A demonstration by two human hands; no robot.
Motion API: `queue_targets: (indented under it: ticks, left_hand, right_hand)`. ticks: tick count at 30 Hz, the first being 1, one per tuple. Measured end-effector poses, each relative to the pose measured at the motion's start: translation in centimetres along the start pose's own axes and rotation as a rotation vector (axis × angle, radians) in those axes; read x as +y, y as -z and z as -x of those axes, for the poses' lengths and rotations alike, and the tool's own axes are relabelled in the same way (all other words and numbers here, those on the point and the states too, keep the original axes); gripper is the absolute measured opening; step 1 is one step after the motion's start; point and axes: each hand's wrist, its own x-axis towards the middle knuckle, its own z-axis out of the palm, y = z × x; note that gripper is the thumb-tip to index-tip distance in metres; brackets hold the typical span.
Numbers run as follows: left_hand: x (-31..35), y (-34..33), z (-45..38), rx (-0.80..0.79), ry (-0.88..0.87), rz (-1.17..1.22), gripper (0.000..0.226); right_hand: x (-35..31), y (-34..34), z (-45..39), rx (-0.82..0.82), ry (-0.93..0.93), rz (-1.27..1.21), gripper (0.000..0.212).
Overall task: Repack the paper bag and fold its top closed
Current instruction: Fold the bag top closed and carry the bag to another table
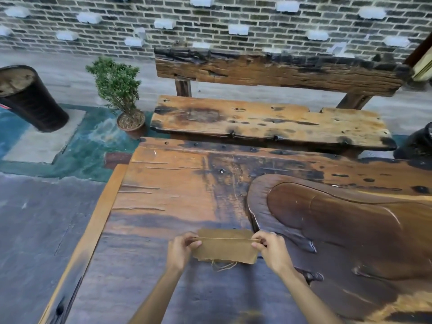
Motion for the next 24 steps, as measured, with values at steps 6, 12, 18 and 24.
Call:
queue_targets:
  ticks: [6, 12, 18, 24]
  left_hand:
    - [-0.5, -0.9, -0.5, -0.037, -0.031, -0.078, 0.03]
    - [0.6, -1.4, -2.0, -0.161, -0.13, -0.31, 0.013]
    - [1.1, -2.3, -2.4, -0.16, -0.248, -0.495, 0.022]
    - [0.9, -2.6, -2.6, -0.157, -0.246, -0.446, 0.02]
  right_hand:
    - [1.2, -0.4, -0.4, -0.045, 0.0, 0.052, 0.008]
    - [0.1, -1.1, -1.5, -0.109, 0.153, 0.219, 0.028]
    - [-0.2, -2.4, -2.5, -0.156, 0.202, 0.279, 0.028]
    - [1.1, -2.8, -2.4, -0.1, 0.185, 0.347, 0.029]
